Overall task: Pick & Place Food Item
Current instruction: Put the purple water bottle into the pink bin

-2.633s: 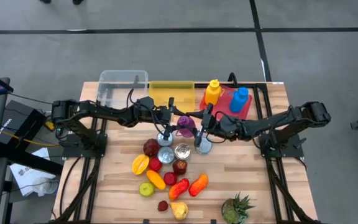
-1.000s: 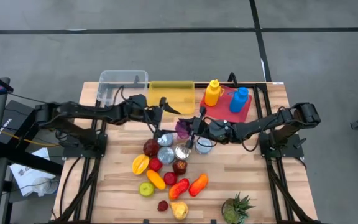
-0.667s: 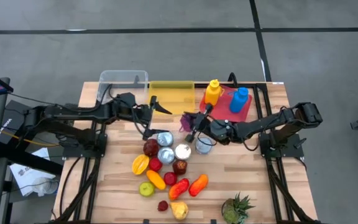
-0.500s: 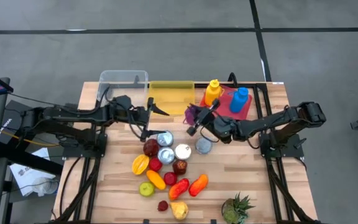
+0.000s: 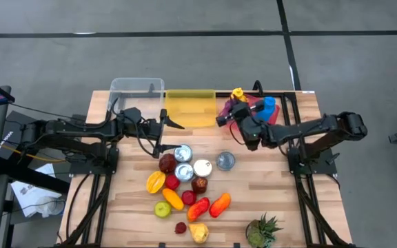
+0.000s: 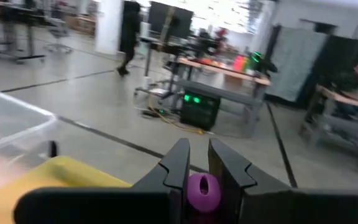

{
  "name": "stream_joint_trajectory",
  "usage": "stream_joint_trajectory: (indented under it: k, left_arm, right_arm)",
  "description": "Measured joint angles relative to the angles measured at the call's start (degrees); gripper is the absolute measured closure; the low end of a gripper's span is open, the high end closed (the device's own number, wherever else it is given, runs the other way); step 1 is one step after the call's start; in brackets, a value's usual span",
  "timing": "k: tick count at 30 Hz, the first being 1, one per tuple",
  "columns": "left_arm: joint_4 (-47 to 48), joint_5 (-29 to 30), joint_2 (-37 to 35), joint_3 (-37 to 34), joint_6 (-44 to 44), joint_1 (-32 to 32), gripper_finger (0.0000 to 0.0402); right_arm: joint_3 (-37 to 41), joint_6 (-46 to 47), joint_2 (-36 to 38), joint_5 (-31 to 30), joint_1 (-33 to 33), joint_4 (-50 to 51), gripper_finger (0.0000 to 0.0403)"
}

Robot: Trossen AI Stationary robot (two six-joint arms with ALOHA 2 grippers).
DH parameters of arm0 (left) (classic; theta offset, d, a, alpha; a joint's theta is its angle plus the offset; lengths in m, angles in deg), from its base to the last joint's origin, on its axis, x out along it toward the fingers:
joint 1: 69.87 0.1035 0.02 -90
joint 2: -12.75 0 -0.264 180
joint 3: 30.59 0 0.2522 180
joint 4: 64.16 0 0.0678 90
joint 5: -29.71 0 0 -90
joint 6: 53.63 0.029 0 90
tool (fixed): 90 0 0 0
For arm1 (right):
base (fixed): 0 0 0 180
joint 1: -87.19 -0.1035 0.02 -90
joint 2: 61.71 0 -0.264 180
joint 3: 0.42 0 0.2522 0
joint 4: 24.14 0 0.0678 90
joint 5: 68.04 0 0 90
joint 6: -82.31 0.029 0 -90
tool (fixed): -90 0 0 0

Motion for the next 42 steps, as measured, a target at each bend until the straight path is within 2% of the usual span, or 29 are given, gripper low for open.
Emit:
stream_joint_trajectory:
  k: [9,19,32,39,42]
  left_arm:
    - [-0.02,0.00,0.00,0.00,-0.86,0.00,0.0083]
    - [-0.02,0.00,0.02,0.00,-0.88,0.00,0.0083]
    - [-0.02,0.00,0.04,0.00,-1.05,0.00,0.0083]
    - [-0.03,0.00,0.04,0.00,-1.05,0.00,0.0083]
    - [-0.05,0.00,0.04,0.00,-1.05,0.00,0.0083]
  right_arm:
    - [0.00,13.15,0.00,-6.74,2.87,13.24,0.0366]
    - [0.00,31.44,-0.02,-7.75,3.51,30.13,0.0366]
    - [1.28,36.84,-0.26,-7.34,4.69,34.92,0.0366]
    - [4.70,49.25,-0.26,-7.32,4.67,40.44,0.0366]
    - [5.37,51.86,-0.26,-7.23,4.60,42.43,0.0366]
